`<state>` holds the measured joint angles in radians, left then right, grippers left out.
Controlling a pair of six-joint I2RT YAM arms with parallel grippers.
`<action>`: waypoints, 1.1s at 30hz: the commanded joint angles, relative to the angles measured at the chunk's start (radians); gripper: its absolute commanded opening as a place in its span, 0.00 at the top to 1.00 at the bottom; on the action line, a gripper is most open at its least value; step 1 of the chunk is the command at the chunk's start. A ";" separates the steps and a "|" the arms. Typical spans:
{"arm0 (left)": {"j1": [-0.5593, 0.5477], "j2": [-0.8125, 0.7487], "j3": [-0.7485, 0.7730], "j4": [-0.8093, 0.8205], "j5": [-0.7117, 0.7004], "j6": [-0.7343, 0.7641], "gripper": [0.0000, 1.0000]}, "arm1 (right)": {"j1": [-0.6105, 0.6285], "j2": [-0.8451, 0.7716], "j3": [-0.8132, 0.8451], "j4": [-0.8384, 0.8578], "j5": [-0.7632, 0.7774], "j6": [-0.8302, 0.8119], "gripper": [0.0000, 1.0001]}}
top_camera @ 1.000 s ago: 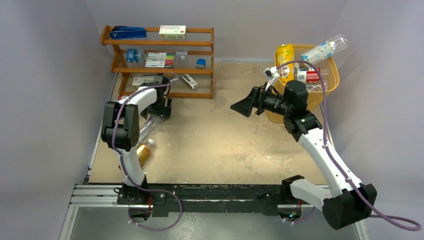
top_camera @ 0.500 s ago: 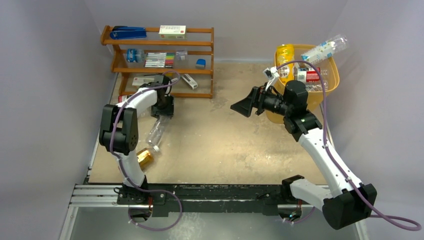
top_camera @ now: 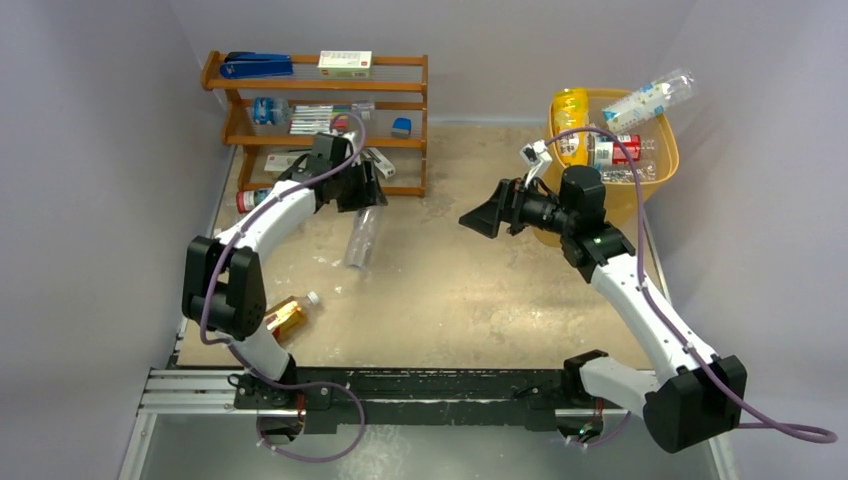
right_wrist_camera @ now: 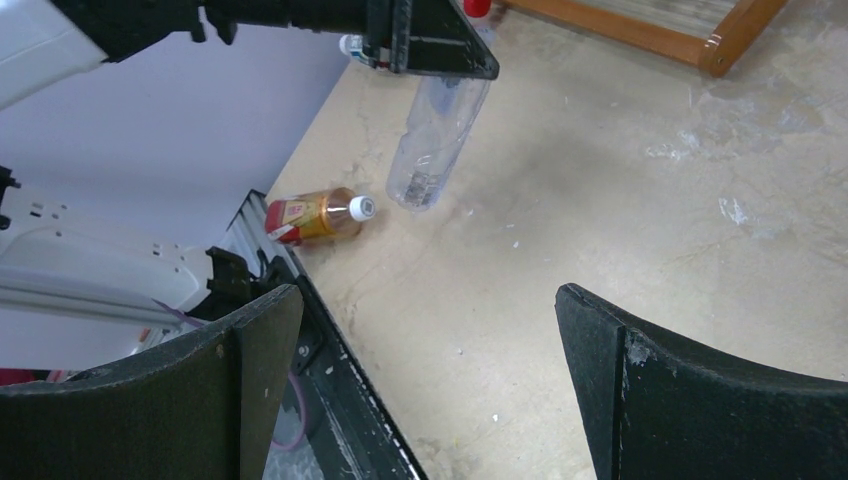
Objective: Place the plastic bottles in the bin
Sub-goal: Pick up the plastic bottle at the center of the board.
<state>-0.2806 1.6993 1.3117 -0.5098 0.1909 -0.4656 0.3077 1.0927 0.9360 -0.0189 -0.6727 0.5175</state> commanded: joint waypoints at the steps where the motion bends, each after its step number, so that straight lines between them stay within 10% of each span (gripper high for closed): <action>1: -0.045 -0.085 -0.031 0.228 0.177 -0.170 0.51 | 0.005 0.004 -0.010 0.056 0.002 0.002 0.00; 19: -0.224 -0.097 -0.161 0.939 0.304 -0.719 0.48 | 0.159 0.079 -0.001 0.037 0.219 -0.050 0.01; 33: -0.321 -0.077 -0.183 1.119 0.299 -0.846 0.45 | 0.172 0.080 -0.038 0.060 0.316 -0.048 0.08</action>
<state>-0.5777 1.6215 1.1305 0.5091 0.4805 -1.2804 0.4732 1.1835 0.9119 -0.0006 -0.3973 0.4820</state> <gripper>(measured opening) 0.551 0.947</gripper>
